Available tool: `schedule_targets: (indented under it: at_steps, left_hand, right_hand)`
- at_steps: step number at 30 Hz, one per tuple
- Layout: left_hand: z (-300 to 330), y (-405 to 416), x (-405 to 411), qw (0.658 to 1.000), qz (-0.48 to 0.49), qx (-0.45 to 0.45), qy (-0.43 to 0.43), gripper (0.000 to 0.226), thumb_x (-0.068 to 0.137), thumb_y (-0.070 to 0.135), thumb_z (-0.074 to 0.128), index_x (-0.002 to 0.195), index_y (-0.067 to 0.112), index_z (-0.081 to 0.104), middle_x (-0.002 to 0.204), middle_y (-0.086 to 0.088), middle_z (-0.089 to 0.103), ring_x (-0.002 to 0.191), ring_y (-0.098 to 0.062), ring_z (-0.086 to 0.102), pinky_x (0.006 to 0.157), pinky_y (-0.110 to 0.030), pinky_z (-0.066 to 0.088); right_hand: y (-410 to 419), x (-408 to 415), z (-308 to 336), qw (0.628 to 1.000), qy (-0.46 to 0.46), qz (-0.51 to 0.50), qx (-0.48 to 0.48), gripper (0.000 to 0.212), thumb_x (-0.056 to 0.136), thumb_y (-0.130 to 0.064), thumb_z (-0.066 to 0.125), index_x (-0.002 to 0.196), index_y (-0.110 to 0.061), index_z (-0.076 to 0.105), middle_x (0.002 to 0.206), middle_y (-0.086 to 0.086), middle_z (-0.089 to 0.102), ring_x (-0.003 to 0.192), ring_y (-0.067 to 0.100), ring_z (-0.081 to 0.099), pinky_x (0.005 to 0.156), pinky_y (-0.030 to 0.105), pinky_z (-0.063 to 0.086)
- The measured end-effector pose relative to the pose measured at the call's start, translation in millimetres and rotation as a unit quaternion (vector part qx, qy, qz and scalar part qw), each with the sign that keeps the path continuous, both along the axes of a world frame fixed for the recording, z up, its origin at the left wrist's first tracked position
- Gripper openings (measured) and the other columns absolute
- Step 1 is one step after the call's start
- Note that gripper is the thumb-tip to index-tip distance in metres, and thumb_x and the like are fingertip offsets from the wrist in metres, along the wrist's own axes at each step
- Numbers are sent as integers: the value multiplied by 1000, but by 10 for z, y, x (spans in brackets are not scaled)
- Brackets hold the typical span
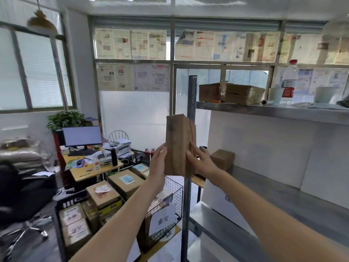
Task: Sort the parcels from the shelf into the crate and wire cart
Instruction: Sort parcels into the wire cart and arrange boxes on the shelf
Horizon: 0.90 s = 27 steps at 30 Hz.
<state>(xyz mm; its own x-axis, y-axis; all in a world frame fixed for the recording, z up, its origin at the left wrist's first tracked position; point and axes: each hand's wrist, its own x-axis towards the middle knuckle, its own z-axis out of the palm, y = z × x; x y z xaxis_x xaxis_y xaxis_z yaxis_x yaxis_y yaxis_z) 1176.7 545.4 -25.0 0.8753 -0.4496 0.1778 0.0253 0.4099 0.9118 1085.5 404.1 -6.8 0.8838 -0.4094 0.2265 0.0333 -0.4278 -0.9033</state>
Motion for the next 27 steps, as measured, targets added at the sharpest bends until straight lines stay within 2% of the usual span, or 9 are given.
schedule_targets:
  at_steps: [3,5,6,10,13,16,19,23,27]
  left_hand:
    - [33,185,-45,1000,14,-13,8,24,104,29,56,126,29,65,117,-1,71,103,-20,70,73,-38,61]
    - [11,256,-12,999,35,-1,-10,25,105,29,55,127,32,66,121,-1,70,108,-20,69,81,-41,61]
    - [2,286,10,999,47,11,-22,25,105,30,54,127,34,65,124,1,70,110,-18,68,86,-42,61]
    - [18,342,85,996,77,38,-34,28,104,37,55,131,32,64,124,7,70,105,-7,69,92,-42,59]
    - [54,326,104,995,90,39,-33,29,106,38,50,126,29,68,116,6,75,93,-3,72,86,-36,59]
    - [34,294,153,990,115,59,-50,26,103,36,57,127,35,67,123,8,70,103,-7,70,86,-33,59]
    - [44,287,158,987,135,79,-38,42,95,44,66,136,37,58,129,7,61,106,-7,60,73,-20,52]
    - [-13,240,202,984,151,96,-25,59,85,44,78,134,38,44,114,14,56,96,-1,55,83,-26,44]
    - [-107,222,254,976,187,106,-32,63,80,37,85,130,36,47,110,18,56,95,3,54,75,-20,47]
  right_hand:
    - [191,26,33,995,-8,79,57,70,99,-54,53,160,-42,21,147,-8,41,123,14,51,97,27,50]
    - [258,57,32,994,-21,95,57,75,97,-50,60,160,-40,22,142,-8,48,114,8,56,84,19,54]
    - [278,80,31,994,-29,96,53,77,95,-47,63,160,-38,23,141,-7,50,113,7,57,83,19,56]
    - [278,199,41,991,-60,103,65,71,94,-42,68,157,-35,35,145,1,53,129,22,56,107,43,52]
    - [237,244,70,986,-71,135,72,61,97,-39,66,151,-42,39,139,-5,56,128,21,58,100,37,56]
    - [180,282,88,983,-73,155,71,46,100,-35,61,140,-50,43,127,-11,63,117,12,64,83,26,60]
    - [95,335,101,979,-78,164,88,38,104,-28,56,137,-46,48,117,-10,69,99,4,70,76,23,59]
    - [-32,424,80,977,-69,170,108,44,107,-22,51,147,-40,45,125,-4,67,109,12,67,75,23,59]
    - [-119,533,7,980,-72,167,78,40,109,-18,45,145,-34,52,125,2,67,109,18,67,75,22,57]
